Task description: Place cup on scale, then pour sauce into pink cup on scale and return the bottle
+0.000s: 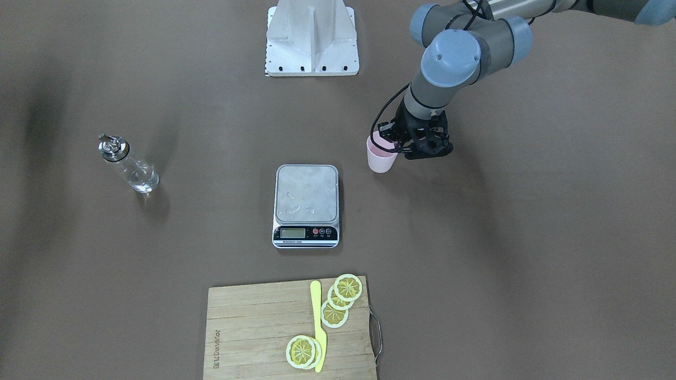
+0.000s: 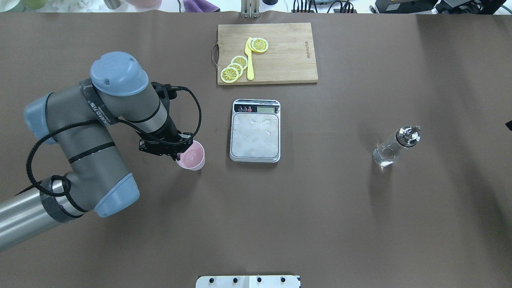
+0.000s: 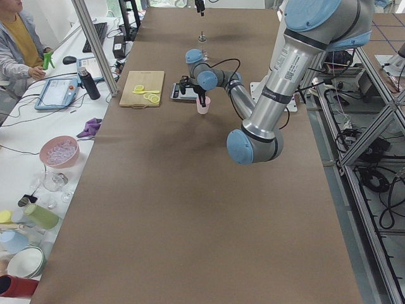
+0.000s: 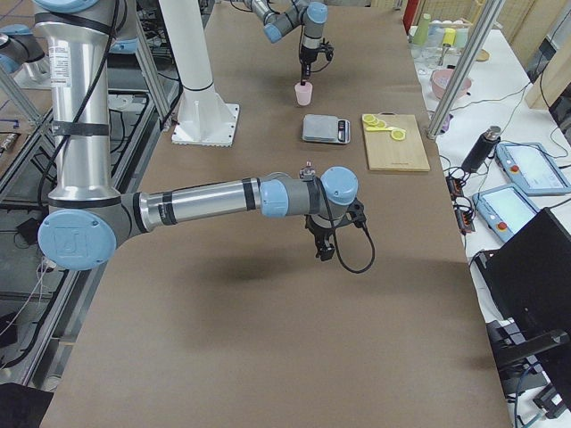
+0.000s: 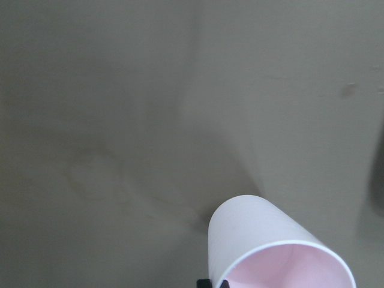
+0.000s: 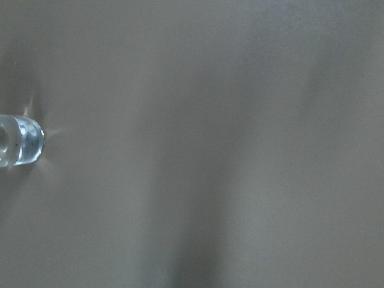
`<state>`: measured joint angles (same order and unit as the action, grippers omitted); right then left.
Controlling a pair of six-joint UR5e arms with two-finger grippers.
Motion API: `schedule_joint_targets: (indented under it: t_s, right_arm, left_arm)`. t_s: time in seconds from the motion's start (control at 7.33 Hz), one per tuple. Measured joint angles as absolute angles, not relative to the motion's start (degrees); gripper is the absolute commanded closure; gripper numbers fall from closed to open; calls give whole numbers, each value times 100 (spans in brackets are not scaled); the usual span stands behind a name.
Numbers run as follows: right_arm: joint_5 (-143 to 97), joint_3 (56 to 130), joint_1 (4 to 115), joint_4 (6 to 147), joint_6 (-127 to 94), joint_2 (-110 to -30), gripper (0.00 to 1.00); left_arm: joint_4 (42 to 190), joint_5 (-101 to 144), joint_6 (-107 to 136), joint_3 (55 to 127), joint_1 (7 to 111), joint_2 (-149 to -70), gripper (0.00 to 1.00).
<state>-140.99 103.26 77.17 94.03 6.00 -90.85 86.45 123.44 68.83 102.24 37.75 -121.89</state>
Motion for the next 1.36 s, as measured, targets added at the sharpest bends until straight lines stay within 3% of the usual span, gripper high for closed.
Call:
schedule_joint_targets:
  t_s: [0.68,1.23,1.36]
  right_arm:
    - [-14020,10525,6824,5872,-1048,-9705,1]
    - [-14025,10501,6401,4724,-1365,-9846,1]
    - [-14033,10490,6322,4572,-1376,-9857,1]
  left_arm:
    - [8662,12338,7663,9239,3860,-13631,100]
    - [8942,12305,7908,8077,3834,-14438,100]
    - [9105,12298,7933,7902,3811,-14463,71]
